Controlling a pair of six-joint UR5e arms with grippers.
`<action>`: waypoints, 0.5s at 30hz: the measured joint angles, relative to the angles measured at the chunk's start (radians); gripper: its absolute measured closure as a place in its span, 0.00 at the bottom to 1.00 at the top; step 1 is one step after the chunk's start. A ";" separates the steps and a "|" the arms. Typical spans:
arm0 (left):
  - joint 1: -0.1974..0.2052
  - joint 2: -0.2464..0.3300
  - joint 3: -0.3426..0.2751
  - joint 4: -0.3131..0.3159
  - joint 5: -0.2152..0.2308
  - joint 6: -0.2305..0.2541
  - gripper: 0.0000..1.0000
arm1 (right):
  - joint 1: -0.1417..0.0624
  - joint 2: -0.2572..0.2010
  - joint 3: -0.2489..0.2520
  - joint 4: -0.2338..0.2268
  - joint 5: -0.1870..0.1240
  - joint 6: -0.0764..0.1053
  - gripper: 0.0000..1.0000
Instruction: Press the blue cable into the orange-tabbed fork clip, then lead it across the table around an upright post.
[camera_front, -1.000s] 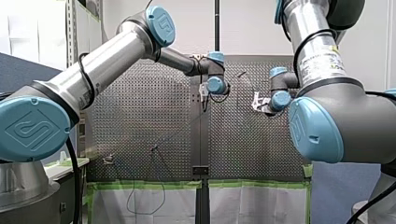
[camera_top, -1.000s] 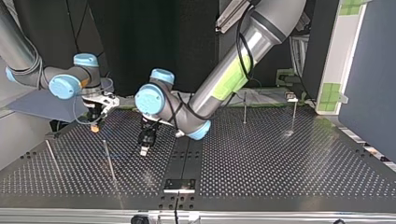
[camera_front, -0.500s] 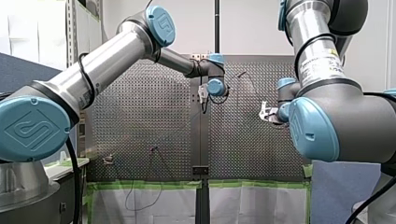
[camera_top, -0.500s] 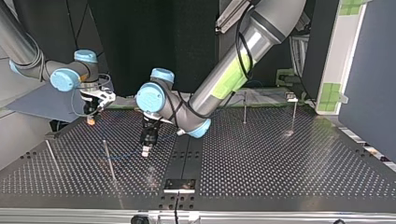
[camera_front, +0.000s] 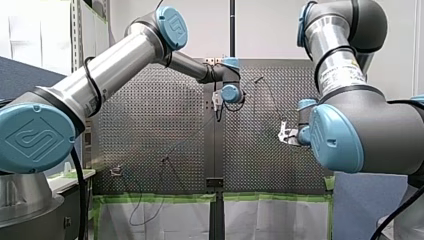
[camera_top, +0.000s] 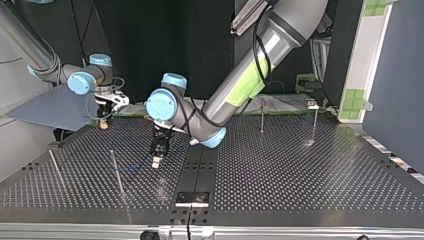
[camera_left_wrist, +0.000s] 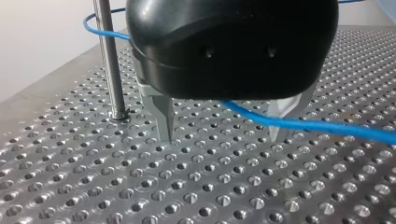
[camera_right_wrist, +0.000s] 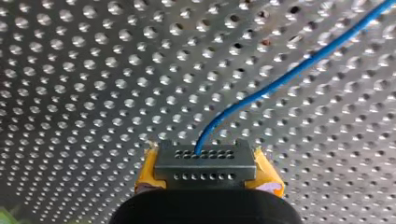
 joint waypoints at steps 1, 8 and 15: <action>0.000 0.000 0.000 0.000 0.000 0.000 0.01 | 0.001 0.009 0.000 -0.009 0.001 0.000 1.00; 0.002 0.000 0.000 0.000 0.000 0.000 0.01 | 0.000 0.064 0.001 -0.064 0.008 -0.001 1.00; 0.003 0.000 0.000 0.000 -0.001 -0.002 0.01 | -0.012 0.118 0.000 -0.118 0.016 -0.005 1.00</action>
